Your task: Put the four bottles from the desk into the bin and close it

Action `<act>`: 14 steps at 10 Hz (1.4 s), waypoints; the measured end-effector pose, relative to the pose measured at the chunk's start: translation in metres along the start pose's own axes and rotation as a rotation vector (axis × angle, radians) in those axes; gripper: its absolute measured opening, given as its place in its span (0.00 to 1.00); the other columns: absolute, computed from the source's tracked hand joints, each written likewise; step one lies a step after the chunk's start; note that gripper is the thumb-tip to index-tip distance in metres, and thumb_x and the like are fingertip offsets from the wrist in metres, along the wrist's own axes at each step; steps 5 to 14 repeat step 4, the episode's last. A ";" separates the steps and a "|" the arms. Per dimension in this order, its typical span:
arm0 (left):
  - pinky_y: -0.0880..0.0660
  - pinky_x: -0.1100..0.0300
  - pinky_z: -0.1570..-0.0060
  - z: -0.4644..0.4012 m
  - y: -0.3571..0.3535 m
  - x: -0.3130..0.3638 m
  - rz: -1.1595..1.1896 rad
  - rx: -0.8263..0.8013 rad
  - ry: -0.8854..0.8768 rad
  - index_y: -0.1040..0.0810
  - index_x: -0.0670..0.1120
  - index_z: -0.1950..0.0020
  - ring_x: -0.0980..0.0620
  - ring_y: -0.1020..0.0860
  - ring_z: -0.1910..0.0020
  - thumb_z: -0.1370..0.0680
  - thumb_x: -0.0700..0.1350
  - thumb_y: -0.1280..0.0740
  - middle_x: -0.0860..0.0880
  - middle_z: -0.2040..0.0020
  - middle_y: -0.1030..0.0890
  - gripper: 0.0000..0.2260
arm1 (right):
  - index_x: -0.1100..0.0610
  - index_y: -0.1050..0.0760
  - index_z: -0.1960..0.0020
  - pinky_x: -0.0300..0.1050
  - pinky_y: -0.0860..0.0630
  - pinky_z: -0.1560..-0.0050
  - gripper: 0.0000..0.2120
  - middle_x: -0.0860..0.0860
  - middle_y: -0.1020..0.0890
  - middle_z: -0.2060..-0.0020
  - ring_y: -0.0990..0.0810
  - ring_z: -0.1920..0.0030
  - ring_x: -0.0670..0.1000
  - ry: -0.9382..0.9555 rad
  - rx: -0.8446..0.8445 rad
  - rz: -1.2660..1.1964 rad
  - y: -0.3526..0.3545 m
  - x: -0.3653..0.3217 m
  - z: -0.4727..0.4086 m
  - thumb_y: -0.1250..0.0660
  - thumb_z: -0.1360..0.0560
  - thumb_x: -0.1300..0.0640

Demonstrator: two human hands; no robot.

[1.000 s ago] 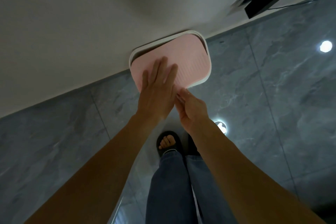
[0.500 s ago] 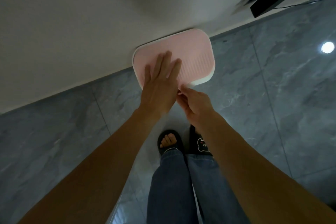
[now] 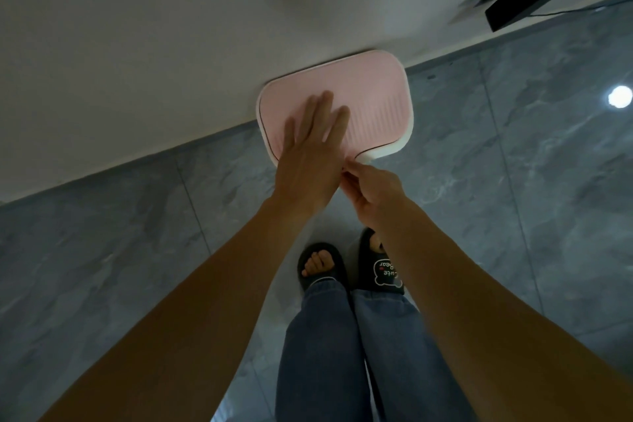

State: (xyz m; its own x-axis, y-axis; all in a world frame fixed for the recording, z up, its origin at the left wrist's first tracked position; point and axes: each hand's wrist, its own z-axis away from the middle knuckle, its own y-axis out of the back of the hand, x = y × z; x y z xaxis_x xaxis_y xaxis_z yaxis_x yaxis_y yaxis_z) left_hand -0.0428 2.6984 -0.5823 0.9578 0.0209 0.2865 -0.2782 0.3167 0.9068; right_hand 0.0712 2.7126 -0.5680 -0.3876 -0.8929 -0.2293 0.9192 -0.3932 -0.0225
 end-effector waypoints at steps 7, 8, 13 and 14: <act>0.40 0.45 0.25 0.011 0.025 0.008 0.103 -0.134 0.085 0.40 0.48 0.20 0.44 0.50 0.18 0.19 0.45 0.35 0.47 0.17 0.49 0.29 | 0.61 0.22 0.39 0.55 0.24 0.37 0.21 0.60 0.18 0.41 0.19 0.40 0.61 0.356 -0.046 0.982 0.020 0.003 0.017 0.37 0.22 0.46; 0.40 0.45 0.25 0.011 0.025 0.008 0.103 -0.134 0.085 0.40 0.48 0.20 0.44 0.50 0.18 0.19 0.45 0.35 0.47 0.17 0.49 0.29 | 0.61 0.22 0.39 0.55 0.24 0.37 0.21 0.60 0.18 0.41 0.19 0.40 0.61 0.356 -0.046 0.982 0.020 0.003 0.017 0.37 0.22 0.46; 0.40 0.45 0.25 0.011 0.025 0.008 0.103 -0.134 0.085 0.40 0.48 0.20 0.44 0.50 0.18 0.19 0.45 0.35 0.47 0.17 0.49 0.29 | 0.61 0.22 0.39 0.55 0.24 0.37 0.21 0.60 0.18 0.41 0.19 0.40 0.61 0.356 -0.046 0.982 0.020 0.003 0.017 0.37 0.22 0.46; 0.40 0.45 0.25 0.011 0.025 0.008 0.103 -0.134 0.085 0.40 0.48 0.20 0.44 0.50 0.18 0.19 0.45 0.35 0.47 0.17 0.49 0.29 | 0.61 0.22 0.39 0.55 0.24 0.37 0.21 0.60 0.18 0.41 0.19 0.40 0.61 0.356 -0.046 0.982 0.020 0.003 0.017 0.37 0.22 0.46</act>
